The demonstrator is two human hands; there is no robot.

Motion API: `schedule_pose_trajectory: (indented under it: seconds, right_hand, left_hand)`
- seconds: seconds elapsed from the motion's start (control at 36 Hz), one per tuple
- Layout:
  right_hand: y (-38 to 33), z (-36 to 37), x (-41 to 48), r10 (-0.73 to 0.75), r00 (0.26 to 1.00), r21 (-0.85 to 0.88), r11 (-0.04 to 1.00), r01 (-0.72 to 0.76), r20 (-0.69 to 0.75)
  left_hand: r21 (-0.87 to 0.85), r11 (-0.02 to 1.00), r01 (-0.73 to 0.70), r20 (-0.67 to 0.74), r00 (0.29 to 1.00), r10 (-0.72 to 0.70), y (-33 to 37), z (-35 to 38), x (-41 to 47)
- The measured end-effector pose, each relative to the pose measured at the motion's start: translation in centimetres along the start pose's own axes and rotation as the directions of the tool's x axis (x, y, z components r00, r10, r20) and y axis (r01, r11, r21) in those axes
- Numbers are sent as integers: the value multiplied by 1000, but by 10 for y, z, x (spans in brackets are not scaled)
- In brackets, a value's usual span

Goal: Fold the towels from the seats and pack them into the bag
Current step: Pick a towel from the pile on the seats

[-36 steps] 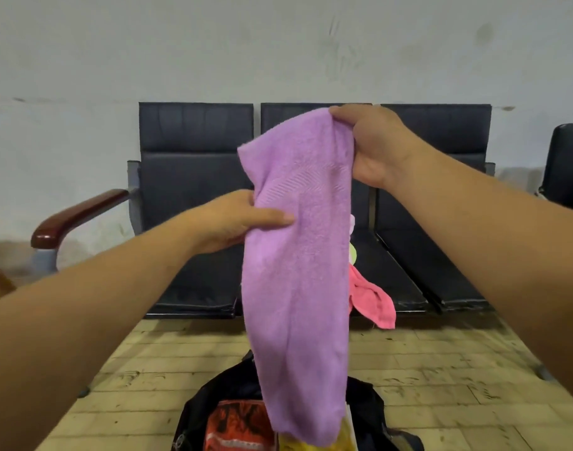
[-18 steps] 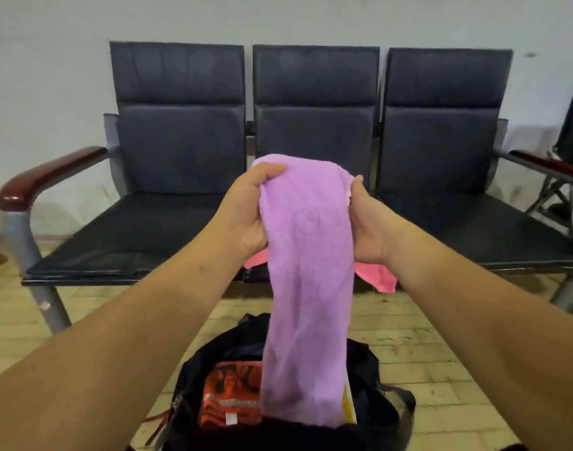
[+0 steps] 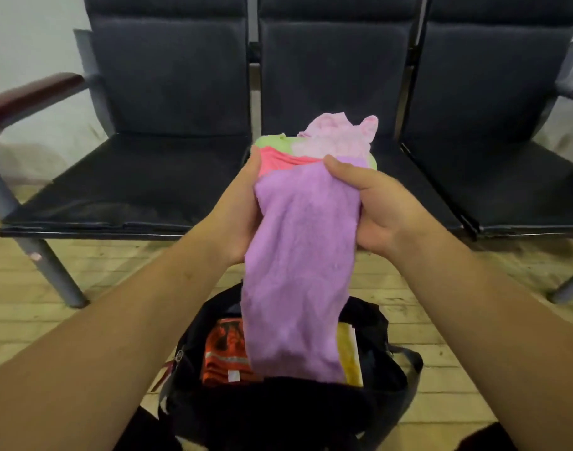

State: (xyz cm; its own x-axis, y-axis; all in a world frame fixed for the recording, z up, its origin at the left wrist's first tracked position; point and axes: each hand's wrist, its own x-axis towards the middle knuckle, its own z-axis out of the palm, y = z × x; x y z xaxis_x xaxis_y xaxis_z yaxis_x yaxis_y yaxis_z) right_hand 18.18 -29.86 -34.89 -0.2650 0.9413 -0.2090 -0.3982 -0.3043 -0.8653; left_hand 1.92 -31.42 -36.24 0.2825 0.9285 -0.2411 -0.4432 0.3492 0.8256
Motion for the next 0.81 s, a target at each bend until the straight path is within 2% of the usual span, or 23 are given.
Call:
schedule_pose_trajectory:
  seconds: [0.06, 0.11, 0.19, 0.22, 0.31, 0.36, 0.42, 0.5, 0.58, 0.72, 0.81]
  right_hand:
    - [-1, -9, 5, -42, 996, 18, 999, 44, -74]
    - [-2, -20, 12, -77, 992, 28, 996, 80, -101]
    - [-5, -31, 17, -83, 988, 45, 995, 90, -131]
    - [-7, -34, 18, -82, 987, 43, 995, 89, -139]
    - [-10, -45, 21, -94, 980, 6, 995, 97, -176]
    - [-11, -51, 23, -129, 965, -115, 988, 105, -228]
    - [-10, -55, 22, -110, 963, -277, 960, 39, -245]
    - [-3, -58, 17, 126, 988, -255, 956, -146, -94]
    - [3, -60, 11, 273, 960, -204, 945, -255, 69]
    - [9, -57, -3, 295, 904, -245, 943, -224, 309]
    - [10, -49, -8, 225, 931, -258, 954, -151, 287]
  left_hand:
    - [57, 997, 44, 86, 995, -48, -4, -3, 4]
    - [188, 980, 71, 109, 990, -92, -10, -11, 8]
    - [539, 840, 70, 86, 987, -137, -23, -21, 10]
    - [577, 815, 53, 75, 990, -118, -27, -22, 10]
    - [440, 898, 2, 23, 1000, -13, -31, -22, 14]
    - [337, 940, -49, 13, 999, 47, -30, -17, 16]
    - [234, 967, -103, 16, 995, 102, -30, -11, 17]
    - [22, 992, -123, -5, 992, 123, -24, -1, 12]
    - [-127, 991, -52, 5, 999, 54, -17, 5, 5]
    - [-211, 976, -55, -68, 997, 42, -9, 6, 0]
    - [-199, 978, -64, -110, 993, 43, -2, 3, -4]
